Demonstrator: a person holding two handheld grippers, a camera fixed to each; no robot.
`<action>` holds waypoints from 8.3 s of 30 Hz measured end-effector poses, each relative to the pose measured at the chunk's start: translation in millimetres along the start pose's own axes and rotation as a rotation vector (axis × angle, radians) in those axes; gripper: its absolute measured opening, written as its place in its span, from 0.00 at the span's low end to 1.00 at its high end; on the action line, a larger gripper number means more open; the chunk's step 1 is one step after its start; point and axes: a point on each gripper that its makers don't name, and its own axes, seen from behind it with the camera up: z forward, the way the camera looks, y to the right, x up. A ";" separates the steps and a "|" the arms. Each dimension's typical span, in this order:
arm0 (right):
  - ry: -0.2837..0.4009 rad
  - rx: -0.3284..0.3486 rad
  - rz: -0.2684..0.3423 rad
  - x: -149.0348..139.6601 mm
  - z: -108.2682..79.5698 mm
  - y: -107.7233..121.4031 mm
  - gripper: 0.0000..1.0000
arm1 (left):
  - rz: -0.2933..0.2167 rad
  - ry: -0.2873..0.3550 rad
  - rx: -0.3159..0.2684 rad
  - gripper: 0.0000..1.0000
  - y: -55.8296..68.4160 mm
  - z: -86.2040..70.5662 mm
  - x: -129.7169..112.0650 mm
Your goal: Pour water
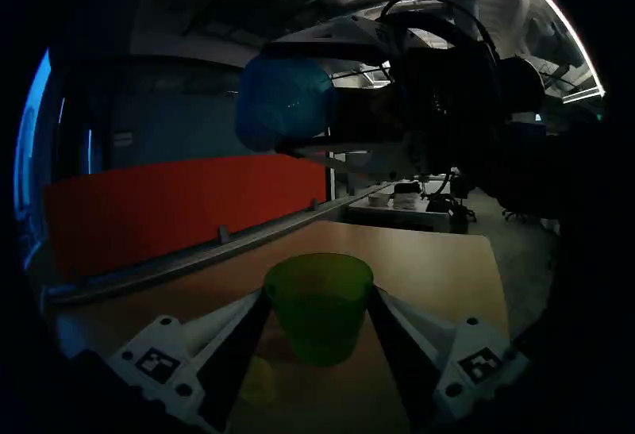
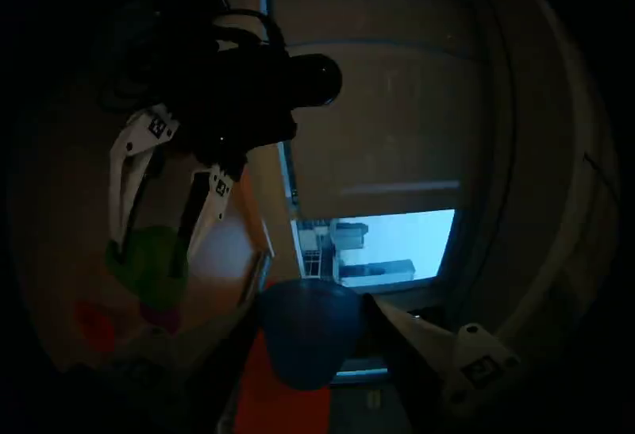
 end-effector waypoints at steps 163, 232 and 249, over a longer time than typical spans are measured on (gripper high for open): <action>-0.218 0.296 1.370 -45.0 -80.3 -288.7 0.96 | 0.029 -0.440 -0.051 0.85 28.0 -0.7 -176.2; -0.240 0.407 1.386 -28.2 -69.6 -351.1 0.98 | 0.031 -0.494 -0.020 0.90 21.1 -32.3 -190.8; -0.247 0.422 1.392 -29.1 -69.6 -362.7 0.98 | 0.015 -0.472 0.030 0.92 11.4 -46.4 -185.7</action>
